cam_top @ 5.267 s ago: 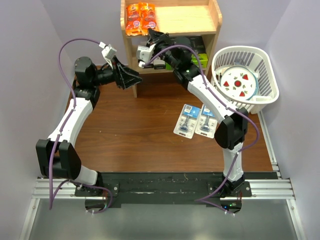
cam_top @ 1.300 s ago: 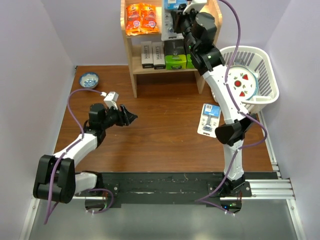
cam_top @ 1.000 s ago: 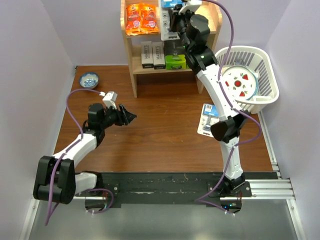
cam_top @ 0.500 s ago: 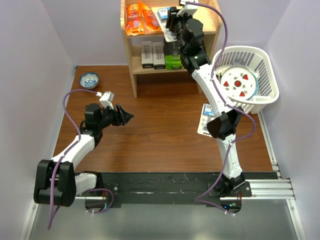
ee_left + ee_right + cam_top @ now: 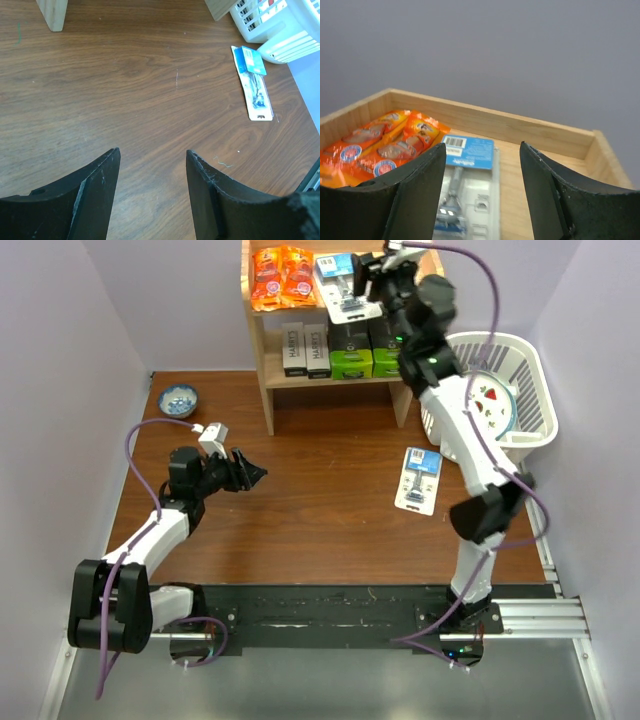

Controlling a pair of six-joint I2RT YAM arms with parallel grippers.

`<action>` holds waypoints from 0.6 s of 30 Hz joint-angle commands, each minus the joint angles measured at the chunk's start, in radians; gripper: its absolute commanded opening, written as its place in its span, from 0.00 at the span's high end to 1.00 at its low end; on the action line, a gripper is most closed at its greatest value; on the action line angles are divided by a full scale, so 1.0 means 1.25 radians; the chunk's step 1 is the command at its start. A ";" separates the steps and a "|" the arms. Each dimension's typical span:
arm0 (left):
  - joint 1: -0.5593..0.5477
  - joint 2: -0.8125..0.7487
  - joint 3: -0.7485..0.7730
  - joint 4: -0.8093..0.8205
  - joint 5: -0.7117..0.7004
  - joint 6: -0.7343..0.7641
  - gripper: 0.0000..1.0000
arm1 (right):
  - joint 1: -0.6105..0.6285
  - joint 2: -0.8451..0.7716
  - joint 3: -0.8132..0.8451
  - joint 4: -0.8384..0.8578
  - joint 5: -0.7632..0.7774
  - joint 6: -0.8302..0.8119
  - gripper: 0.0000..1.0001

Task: Place and organize the shaving razors onto the shelf

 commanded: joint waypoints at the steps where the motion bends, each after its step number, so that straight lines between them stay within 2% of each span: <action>1: 0.011 -0.027 -0.006 0.052 0.017 0.007 0.40 | -0.017 -0.192 -0.203 -0.033 -0.285 -0.387 0.34; 3: 0.018 -0.033 -0.014 0.060 0.017 0.006 0.40 | -0.018 -0.268 -0.293 -0.066 -0.368 -0.520 0.34; 4: 0.020 -0.033 -0.014 0.068 0.017 0.004 0.40 | -0.019 -0.286 -0.356 -0.076 -0.387 -0.636 0.34; 6: 0.028 -0.035 -0.018 0.074 0.018 -0.003 0.40 | -0.021 -0.316 -0.391 -0.143 -0.423 -0.758 0.35; 9: 0.034 -0.035 -0.022 0.086 0.018 -0.009 0.40 | -0.026 -0.312 -0.390 -0.217 -0.446 -0.857 0.35; 12: 0.039 -0.038 -0.025 0.085 0.020 -0.010 0.40 | -0.026 -0.295 -0.387 -0.221 -0.443 -0.879 0.35; 15: 0.045 -0.051 -0.032 0.076 0.020 -0.009 0.40 | -0.026 -0.277 -0.357 -0.275 -0.443 -0.912 0.44; 18: 0.055 -0.060 -0.042 0.072 0.020 -0.009 0.40 | -0.027 -0.275 -0.366 -0.277 -0.441 -0.936 0.44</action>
